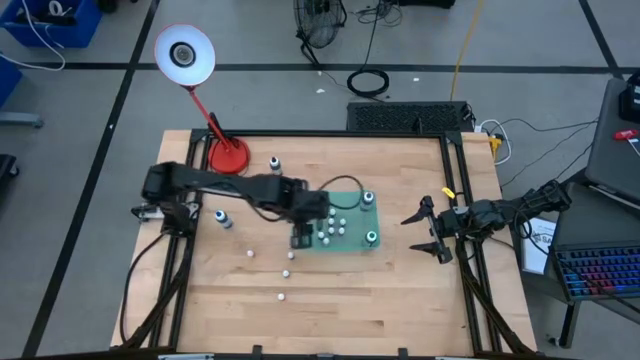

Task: Pick & Place food coloring
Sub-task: Put the small orange food coloring bottle into the blue bin

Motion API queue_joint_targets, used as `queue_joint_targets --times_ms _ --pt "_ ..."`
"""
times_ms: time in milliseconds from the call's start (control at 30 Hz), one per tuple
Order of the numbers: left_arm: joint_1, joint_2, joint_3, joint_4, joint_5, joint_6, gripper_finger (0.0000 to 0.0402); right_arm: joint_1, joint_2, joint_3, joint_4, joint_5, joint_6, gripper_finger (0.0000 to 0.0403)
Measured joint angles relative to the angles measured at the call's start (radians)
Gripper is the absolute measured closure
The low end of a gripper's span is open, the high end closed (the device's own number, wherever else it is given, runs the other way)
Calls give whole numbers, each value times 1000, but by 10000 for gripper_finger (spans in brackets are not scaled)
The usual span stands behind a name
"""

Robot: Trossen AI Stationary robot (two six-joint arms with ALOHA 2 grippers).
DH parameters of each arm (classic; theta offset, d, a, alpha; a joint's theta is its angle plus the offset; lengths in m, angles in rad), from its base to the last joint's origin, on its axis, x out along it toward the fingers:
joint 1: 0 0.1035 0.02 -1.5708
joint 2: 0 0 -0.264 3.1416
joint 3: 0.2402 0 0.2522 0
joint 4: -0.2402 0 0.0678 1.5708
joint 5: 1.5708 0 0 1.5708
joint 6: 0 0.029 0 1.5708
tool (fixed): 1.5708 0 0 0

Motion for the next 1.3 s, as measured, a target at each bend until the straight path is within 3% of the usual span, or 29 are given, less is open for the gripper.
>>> queue_joint_targets --times_ms 233,567,867,1133,1300 --pt "-125 -113 -15 -238 -1 -277 198 0 6 0 0 0 0 89" --pt "-381 -158 -261 -210 -22 -482 213 0 6 0 0 0 0 89" --pt "-384 -157 -515 -29 -10 -555 207 0 6 0 0 0 0 89" --pt "-367 -158 -632 5 -80 -581 219 0 6 0 0 0 0 89" --pt "-368 -158 -688 105 -39 -564 235 0 6 0 0 0 0 89"
